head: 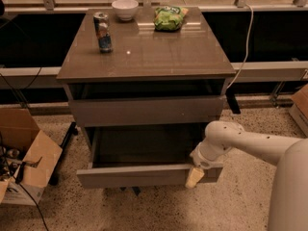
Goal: Open middle drawer
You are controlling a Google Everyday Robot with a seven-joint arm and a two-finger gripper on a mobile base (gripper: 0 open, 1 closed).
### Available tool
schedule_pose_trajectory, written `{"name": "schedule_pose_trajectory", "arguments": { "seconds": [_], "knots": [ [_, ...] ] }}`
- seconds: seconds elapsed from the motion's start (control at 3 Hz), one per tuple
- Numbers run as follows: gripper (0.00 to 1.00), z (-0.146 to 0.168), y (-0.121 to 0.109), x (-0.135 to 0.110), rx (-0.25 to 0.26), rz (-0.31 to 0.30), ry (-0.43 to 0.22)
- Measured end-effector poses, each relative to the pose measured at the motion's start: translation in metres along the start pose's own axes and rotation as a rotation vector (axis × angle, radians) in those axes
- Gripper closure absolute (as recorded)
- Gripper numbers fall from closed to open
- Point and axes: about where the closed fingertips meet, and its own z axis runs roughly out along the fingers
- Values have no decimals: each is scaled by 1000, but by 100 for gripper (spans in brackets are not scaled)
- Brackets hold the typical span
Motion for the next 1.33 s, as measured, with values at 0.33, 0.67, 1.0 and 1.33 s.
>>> {"name": "schedule_pose_trajectory", "arguments": {
  "seconds": [0.33, 0.67, 1.0, 1.33],
  "knots": [
    [0, 12, 16, -8, -24, -72, 42],
    [0, 23, 31, -14, -47, -139, 81],
    [0, 30, 40, -19, -62, -185, 108],
    [0, 35, 47, -22, -73, -218, 127]
  ]
}}
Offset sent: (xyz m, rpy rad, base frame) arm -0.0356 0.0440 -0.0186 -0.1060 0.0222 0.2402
